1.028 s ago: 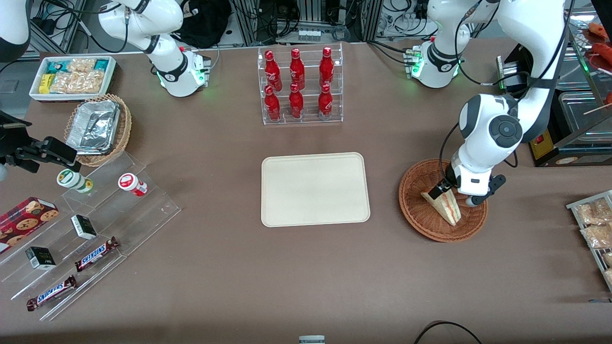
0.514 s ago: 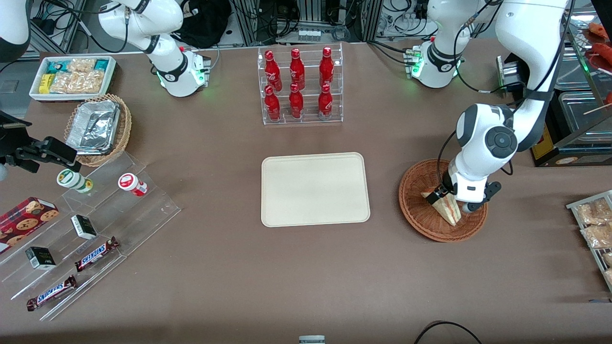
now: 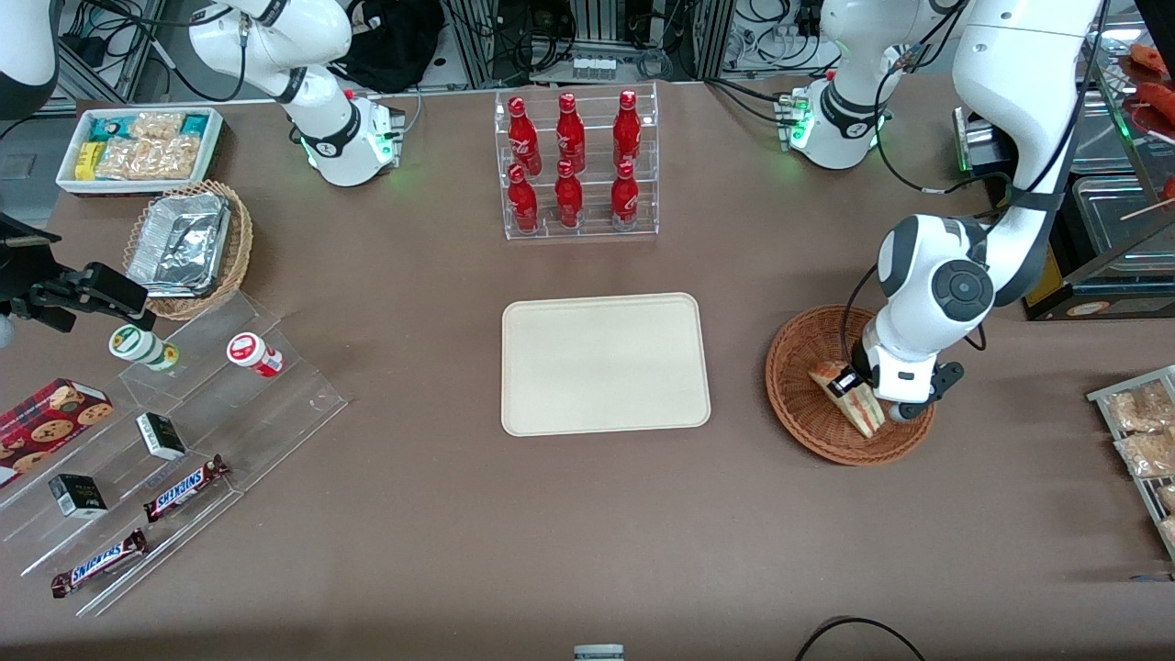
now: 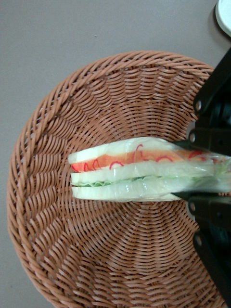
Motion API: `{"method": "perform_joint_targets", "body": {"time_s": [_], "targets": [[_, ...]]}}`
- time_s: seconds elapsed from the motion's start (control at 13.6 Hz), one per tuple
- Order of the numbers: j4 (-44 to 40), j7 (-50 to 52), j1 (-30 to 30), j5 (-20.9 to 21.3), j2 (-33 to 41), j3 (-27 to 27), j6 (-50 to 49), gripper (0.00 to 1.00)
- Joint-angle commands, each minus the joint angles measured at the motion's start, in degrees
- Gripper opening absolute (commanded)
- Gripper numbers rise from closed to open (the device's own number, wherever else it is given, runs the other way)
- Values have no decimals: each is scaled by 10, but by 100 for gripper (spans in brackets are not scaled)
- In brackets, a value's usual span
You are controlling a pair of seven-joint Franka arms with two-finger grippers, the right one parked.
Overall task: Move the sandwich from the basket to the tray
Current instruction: 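Carry the sandwich with the left gripper over the cream tray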
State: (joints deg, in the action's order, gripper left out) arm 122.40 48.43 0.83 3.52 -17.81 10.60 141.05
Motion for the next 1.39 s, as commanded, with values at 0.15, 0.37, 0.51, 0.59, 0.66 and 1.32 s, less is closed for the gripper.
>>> {"method": "perform_joint_targets", "body": {"time_s": [0.15,0.37,0.51,0.59,0.66,1.32], "targets": [[-36,4,0,16,33,2,-74,9],[-147,7,-28,14,36,11,-232,9],[-218,10,-63,8,25,12,-305,9],[-231,10,-83,1,24,13,-317,9],[-233,9,-109,-15,23,14,-316,9],[-233,2,-289,-43,-87,28,-136,10]]}}
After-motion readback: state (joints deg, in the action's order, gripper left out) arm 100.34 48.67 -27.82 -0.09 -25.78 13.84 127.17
